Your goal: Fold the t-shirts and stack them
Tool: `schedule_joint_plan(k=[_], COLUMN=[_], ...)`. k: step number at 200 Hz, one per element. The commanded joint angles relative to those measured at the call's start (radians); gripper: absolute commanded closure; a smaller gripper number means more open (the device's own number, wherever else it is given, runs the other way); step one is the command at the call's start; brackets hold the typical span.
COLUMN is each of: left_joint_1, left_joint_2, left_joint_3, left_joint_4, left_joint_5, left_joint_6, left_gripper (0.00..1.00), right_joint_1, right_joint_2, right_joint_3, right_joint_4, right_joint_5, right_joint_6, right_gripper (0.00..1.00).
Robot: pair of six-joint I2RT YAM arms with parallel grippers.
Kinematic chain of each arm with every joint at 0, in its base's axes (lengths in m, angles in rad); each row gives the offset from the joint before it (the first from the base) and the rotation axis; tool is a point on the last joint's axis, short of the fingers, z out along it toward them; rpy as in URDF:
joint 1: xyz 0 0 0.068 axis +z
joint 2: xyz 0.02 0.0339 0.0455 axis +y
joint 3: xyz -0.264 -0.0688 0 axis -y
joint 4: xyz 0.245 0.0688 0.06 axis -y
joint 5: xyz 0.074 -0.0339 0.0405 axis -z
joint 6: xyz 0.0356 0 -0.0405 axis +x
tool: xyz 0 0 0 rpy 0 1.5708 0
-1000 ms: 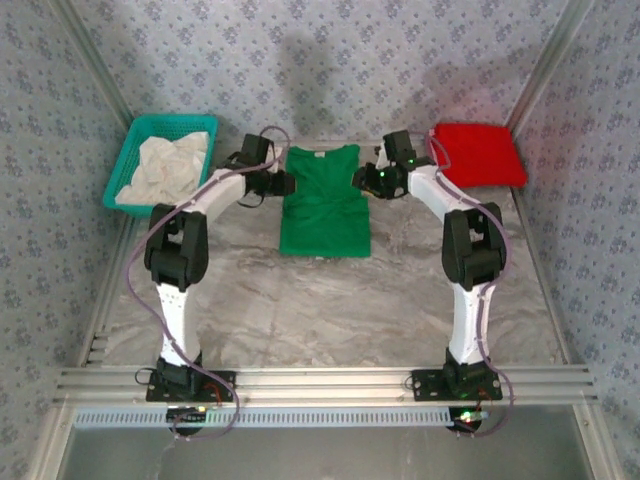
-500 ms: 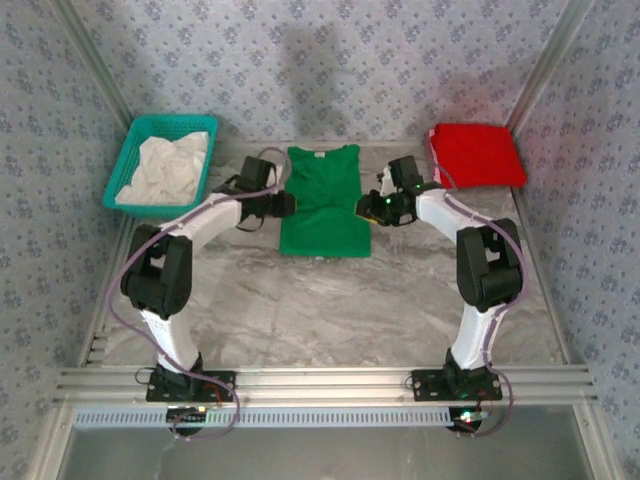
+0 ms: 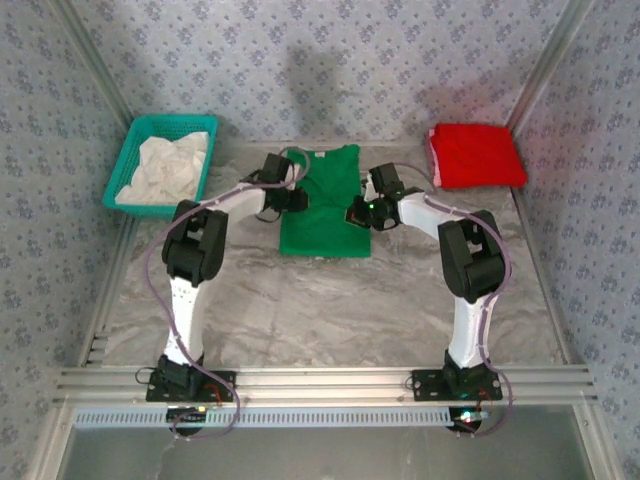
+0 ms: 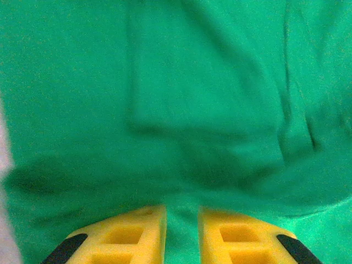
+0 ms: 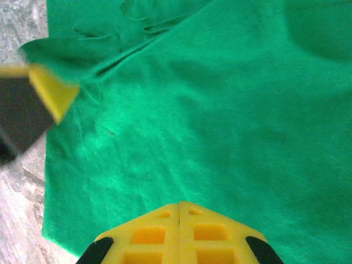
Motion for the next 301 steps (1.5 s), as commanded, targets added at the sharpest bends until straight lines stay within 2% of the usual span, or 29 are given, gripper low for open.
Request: schedule_joint_plan(k=[1,22,37,47,67,79,102,123,177,204,245,301], left_joint_1=[0.054,0.091,0.105,0.102,0.083,0.062,0.012,-0.015,-0.035,-0.034,-0.035,-0.041], left_joint_2=[0.068,0.138,0.116,0.037,-0.211,-0.319,-0.399,-0.434,-0.405,-0.418,-0.404,-0.507], left_joint_3=[0.181,0.367,0.385,0.297,-0.092,-0.271,-0.443,-0.562,-0.765,-0.892,-0.946,-0.999], left_joint_4=[-0.068,-0.155,-0.172,-0.116,0.156,0.284,0.355,0.384,0.426,0.473,0.456,0.356], left_joint_5=[-0.044,-0.061,-0.046,-0.032,0.023,0.082,0.197,0.239,0.257,0.208,0.174,0.143], left_joint_6=[0.039,0.044,0.038,0.027,-0.065,-0.12,-0.168,-0.186,-0.237,-0.258,-0.258,-0.244], left_gripper=[0.77,0.77,0.77,0.77,0.75,0.74,0.78,0.84,0.98,0.99,1.0,1.0], right_joint_1=[0.006,0.002,-0.002,-0.004,0.003,0.014,0.019,0.013,0.018,0.017,0.01,0.017], right_joint_2=[-0.018,-0.048,-0.071,-0.092,-0.14,-0.159,-0.177,-0.171,-0.15,-0.121,-0.06,-0.167], right_joint_3=[-0.024,-0.045,-0.053,-0.06,-0.085,-0.103,-0.136,-0.18,-0.266,-0.336,-0.399,-0.506], right_joint_4=[0.017,0.009,-0.006,-0.016,-0.015,-0.008,0.036,0.087,0.139,0.178,0.231,0.208], right_joint_5=[0.015,0.025,0.025,0.024,0.009,-0.015,-0.074,-0.135,-0.107,-0.089,-0.095,-0.071], right_joint_6=[0.014,0.007,-0.005,-0.014,-0.031,-0.035,-0.003,0.048,0.108,0.111,0.109,0.104], right_gripper=[1.0,1.0,1.0,1.0,1.0,1.0,1.0,1.0,1.0,1.0,1.0,1.0])
